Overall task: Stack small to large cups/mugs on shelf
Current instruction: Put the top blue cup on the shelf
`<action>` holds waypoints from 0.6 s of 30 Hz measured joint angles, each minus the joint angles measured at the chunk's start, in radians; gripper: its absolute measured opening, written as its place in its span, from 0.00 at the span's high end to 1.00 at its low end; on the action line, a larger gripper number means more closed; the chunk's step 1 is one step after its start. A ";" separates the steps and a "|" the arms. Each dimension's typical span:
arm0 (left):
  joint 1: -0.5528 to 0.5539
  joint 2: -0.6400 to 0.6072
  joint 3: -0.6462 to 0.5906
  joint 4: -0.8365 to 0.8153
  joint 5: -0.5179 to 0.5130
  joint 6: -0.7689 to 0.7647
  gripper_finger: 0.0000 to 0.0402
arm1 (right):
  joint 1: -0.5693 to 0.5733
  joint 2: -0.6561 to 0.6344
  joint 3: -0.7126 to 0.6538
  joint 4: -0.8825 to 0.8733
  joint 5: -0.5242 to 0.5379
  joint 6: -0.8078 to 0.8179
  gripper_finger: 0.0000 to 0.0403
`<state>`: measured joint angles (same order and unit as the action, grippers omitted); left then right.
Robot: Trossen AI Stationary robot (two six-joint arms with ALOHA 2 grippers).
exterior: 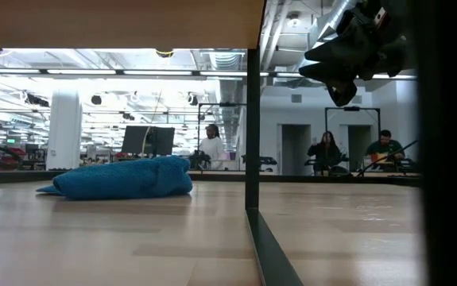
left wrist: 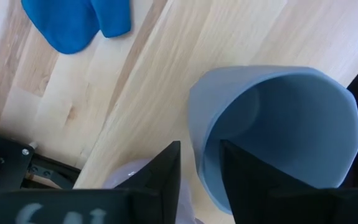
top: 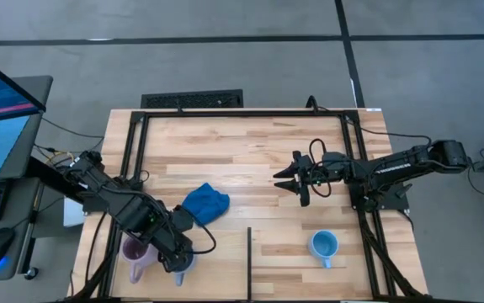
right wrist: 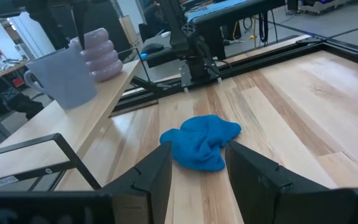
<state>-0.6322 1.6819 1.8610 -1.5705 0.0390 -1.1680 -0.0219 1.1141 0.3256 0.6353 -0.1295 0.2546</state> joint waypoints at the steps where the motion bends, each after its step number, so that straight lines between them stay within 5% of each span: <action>1: 0.003 0.000 0.000 0.000 -0.002 0.000 0.75 | 0.000 0.000 0.000 0.000 0.000 0.000 0.58; 11: 0.005 -0.024 0.001 0.000 0.023 0.013 0.75 | 0.000 0.000 0.000 0.000 0.000 0.000 0.58; 18: 0.005 -0.110 0.001 0.000 -0.122 0.007 0.75 | 0.000 0.000 0.000 0.000 0.000 0.000 0.58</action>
<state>-0.6270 1.5715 1.8618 -1.5709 -0.0833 -1.1612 -0.0219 1.1141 0.3256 0.6353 -0.1295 0.2547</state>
